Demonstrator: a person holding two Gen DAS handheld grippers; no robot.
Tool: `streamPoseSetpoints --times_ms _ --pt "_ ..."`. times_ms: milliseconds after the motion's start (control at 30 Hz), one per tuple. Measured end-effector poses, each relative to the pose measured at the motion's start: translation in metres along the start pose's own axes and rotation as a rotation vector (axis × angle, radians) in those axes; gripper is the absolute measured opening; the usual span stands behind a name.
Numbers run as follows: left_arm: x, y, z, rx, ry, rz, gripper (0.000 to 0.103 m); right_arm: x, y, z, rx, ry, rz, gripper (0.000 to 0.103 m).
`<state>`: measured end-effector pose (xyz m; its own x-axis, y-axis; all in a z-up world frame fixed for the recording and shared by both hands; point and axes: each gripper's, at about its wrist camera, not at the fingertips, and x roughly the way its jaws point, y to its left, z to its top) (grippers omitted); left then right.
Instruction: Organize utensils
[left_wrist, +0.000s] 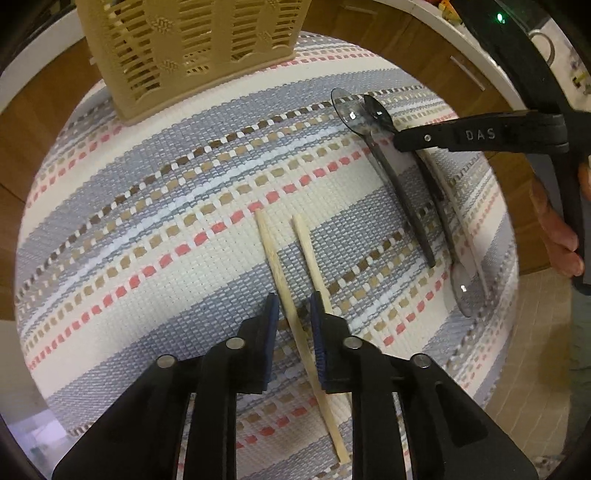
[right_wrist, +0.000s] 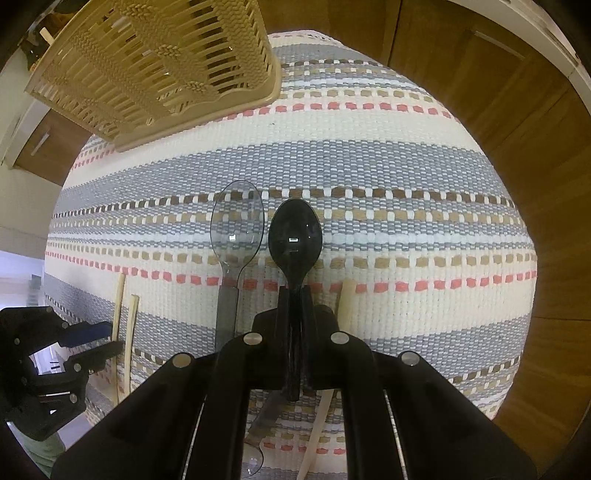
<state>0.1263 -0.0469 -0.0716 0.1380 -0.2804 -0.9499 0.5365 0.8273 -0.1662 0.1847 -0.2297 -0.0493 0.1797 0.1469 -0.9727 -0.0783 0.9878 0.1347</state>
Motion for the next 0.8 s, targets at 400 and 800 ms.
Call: streamPoseSetpoints --times_ms 400,800 --pt "-0.02 0.006 -0.006 -0.104 -0.237 -0.035 0.0 -0.02 0.011 -0.018 -0.024 -0.13 0.048 0.005" --pt "-0.017 0.011 -0.013 -0.086 -0.117 -0.056 0.011 -0.027 0.019 -0.029 -0.048 -0.153 0.085 0.005"
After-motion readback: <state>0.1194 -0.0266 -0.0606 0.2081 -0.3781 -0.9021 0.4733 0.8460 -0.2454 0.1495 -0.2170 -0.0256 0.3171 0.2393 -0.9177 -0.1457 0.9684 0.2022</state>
